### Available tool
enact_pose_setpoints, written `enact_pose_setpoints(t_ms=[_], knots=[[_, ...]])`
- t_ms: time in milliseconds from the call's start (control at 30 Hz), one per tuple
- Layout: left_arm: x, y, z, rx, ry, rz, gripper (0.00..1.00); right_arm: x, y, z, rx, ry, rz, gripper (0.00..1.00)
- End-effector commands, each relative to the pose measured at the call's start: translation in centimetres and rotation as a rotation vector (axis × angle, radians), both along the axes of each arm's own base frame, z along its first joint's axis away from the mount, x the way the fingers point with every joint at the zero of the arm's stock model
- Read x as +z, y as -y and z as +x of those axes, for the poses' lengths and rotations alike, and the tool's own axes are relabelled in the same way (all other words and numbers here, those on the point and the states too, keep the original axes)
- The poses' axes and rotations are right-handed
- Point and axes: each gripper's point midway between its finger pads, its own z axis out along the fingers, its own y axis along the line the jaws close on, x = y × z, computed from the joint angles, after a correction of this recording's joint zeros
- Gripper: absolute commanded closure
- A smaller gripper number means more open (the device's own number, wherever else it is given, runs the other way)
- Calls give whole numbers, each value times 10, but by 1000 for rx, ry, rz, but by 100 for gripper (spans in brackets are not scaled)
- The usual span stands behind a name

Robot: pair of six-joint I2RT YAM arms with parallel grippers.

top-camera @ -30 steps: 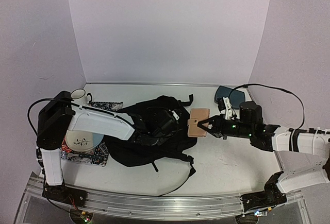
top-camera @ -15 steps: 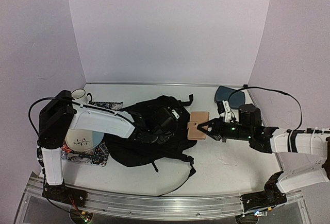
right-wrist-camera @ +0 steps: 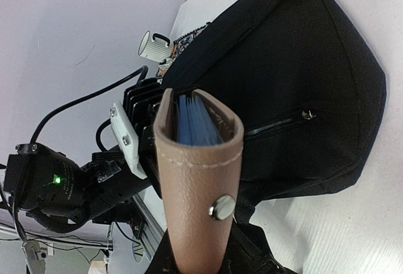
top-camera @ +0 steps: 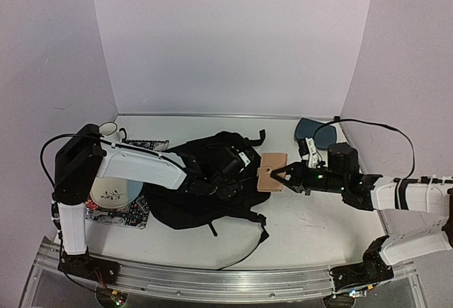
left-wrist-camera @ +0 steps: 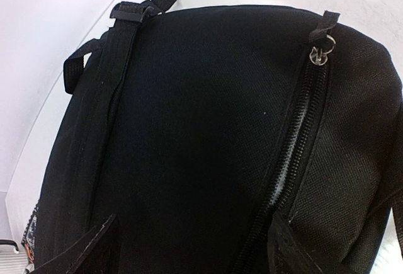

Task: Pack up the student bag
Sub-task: Adjust the student bag at the center of the board.

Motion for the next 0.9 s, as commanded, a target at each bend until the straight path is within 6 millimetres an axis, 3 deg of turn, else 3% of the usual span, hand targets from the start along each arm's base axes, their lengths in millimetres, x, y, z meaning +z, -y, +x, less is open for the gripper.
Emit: enact_pose_setpoints(t_ms=[0, 133, 333, 567, 867], knots=[[1, -6, 18, 64, 80, 57, 21, 19, -3, -3, 24, 65, 48, 100], [5, -8, 23, 89, 124, 45, 24, 18, -4, -3, 30, 63, 50, 100], [-5, -18, 28, 130, 182, 65, 30, 15, -4, -4, 35, 56, 58, 100], [10, -24, 36, 173, 252, 27, 41, 13, -5, -4, 35, 48, 66, 100], [15, -24, 50, 194, 257, 12, 57, 16, -12, -1, 45, 38, 82, 100]])
